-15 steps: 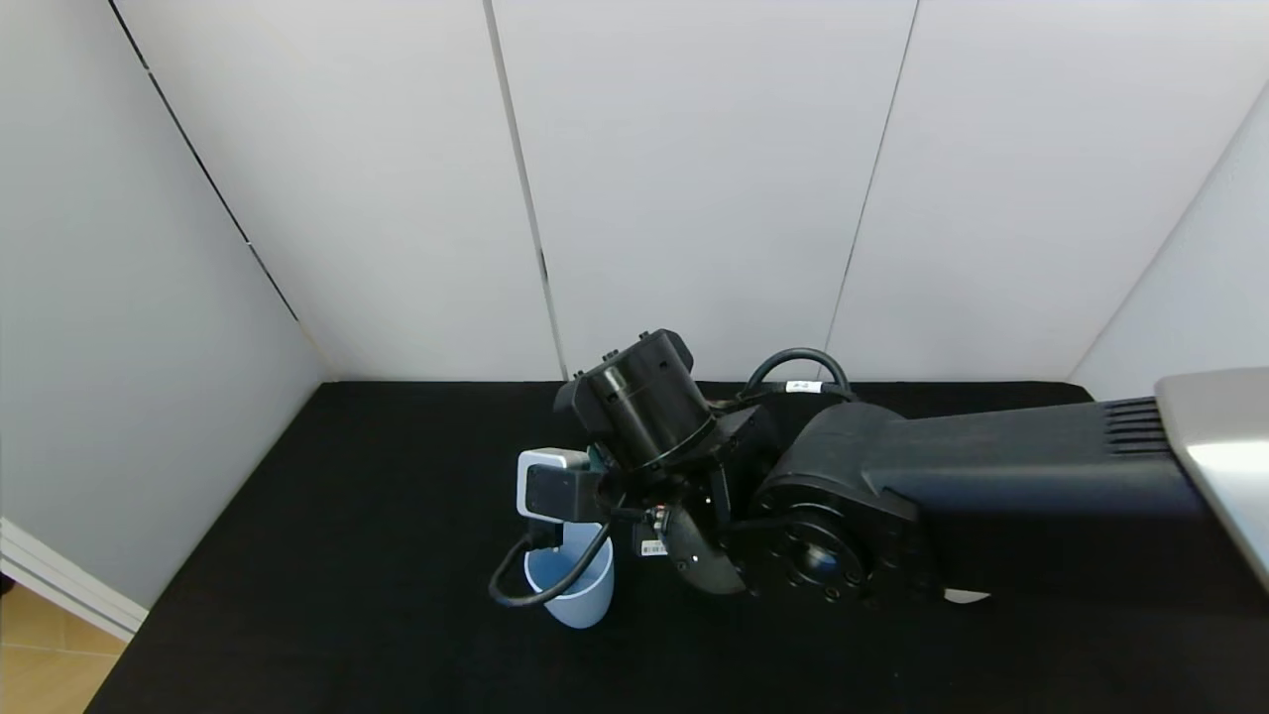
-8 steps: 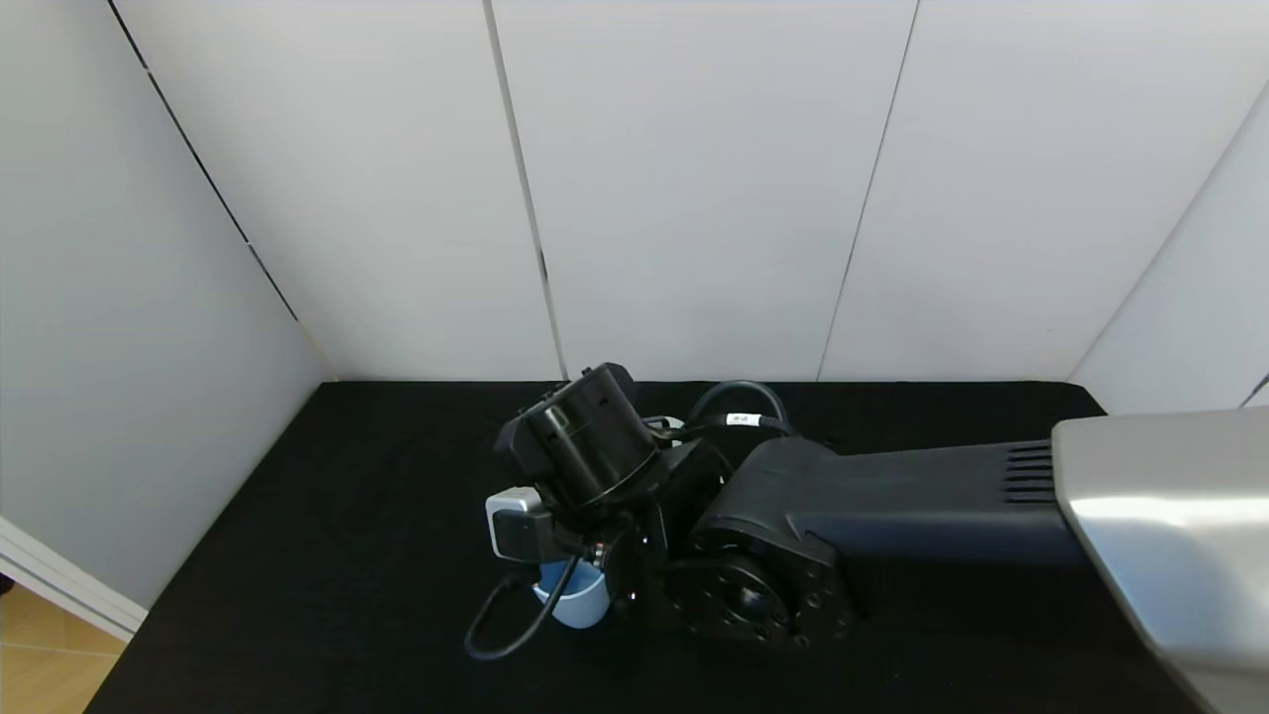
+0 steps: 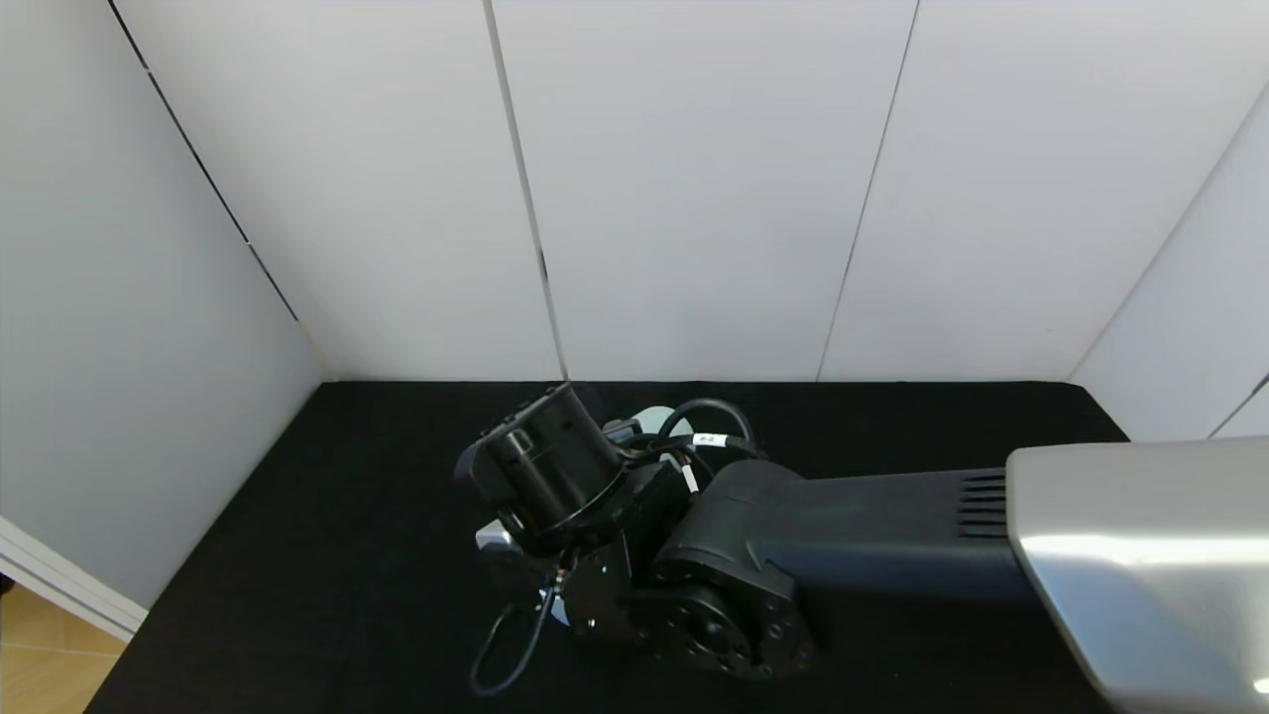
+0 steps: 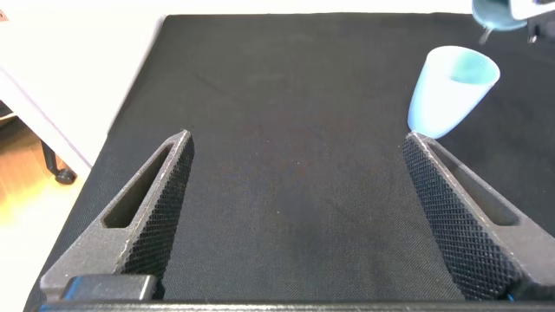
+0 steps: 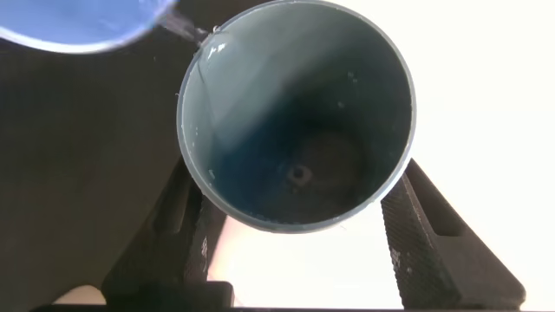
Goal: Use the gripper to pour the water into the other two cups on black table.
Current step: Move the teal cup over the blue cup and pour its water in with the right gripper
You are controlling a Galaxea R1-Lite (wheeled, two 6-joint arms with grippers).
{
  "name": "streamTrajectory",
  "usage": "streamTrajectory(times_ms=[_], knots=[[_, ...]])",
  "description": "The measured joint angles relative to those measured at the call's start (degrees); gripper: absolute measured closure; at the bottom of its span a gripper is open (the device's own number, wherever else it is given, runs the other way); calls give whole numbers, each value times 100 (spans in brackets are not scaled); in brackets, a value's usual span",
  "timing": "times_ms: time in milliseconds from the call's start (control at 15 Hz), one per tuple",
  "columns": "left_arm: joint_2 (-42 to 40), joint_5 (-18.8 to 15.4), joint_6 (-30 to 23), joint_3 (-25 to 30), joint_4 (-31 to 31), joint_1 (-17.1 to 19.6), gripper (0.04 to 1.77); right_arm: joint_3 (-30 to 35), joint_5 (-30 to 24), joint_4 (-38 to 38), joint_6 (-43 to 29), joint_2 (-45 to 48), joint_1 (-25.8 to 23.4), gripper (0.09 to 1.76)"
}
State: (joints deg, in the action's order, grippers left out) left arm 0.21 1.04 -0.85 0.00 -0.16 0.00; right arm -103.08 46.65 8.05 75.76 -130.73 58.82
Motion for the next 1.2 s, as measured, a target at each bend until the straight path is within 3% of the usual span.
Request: streamTrajectory(times_ms=[800,1200], knots=[[0,0,0,0,0,0,9,-319,959,-20,1141,-48,488,69],[0,-2,0,0,2,0,9,-489,1186,-17,1670,52,642,69]])
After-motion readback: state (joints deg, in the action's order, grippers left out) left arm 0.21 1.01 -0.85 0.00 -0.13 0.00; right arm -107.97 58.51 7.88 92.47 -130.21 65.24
